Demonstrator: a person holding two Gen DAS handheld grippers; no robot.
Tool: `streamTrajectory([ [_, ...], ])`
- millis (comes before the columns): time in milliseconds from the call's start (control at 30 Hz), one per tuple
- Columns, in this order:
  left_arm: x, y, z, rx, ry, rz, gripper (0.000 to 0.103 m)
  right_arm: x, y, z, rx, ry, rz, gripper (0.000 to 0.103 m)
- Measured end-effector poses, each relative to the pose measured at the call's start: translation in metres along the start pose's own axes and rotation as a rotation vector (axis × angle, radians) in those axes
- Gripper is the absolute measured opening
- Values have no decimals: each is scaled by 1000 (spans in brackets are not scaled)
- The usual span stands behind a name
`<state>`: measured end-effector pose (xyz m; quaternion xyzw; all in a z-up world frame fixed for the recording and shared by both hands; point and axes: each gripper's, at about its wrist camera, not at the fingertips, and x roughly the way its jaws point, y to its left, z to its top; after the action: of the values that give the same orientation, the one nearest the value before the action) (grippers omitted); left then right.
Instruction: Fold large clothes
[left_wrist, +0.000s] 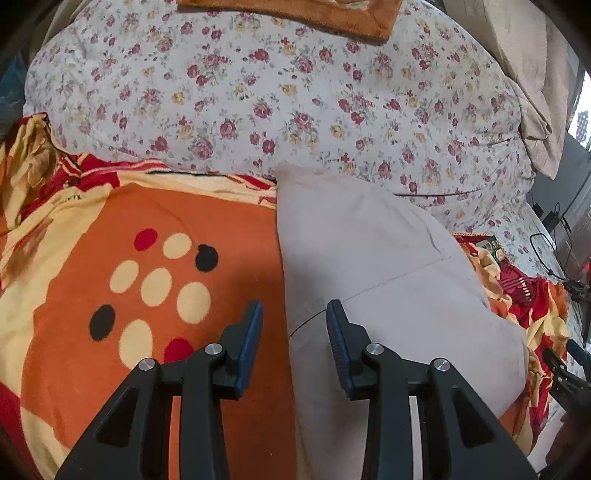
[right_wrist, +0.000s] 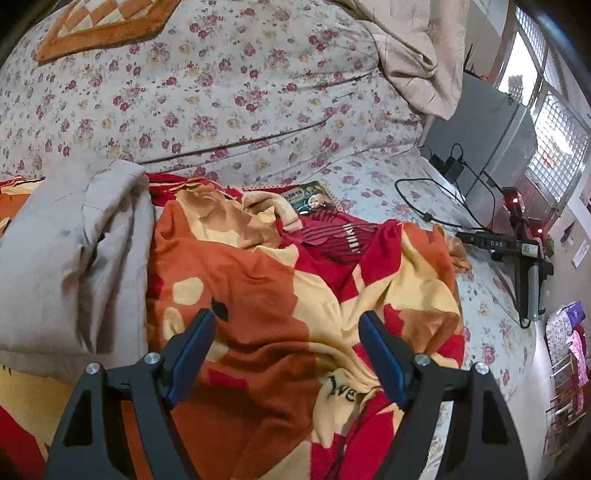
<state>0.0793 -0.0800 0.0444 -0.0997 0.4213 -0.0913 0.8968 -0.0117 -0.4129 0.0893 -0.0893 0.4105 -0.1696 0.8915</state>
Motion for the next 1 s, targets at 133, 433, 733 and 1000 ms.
streamTrajectory([
  [133,11,5,-3,-29,50,-11,29,7,1,4,6,8,12,83],
  [433,32,10,-16,-151,116,-189,65,5,-26,20,215,-141,720,89],
  [733,38,0,-23,-127,180,-253,70,77,53,26,41,51,891,89],
  [1000,27,3,-20,-127,103,-229,26,64,75,22,-54,-22,912,46],
])
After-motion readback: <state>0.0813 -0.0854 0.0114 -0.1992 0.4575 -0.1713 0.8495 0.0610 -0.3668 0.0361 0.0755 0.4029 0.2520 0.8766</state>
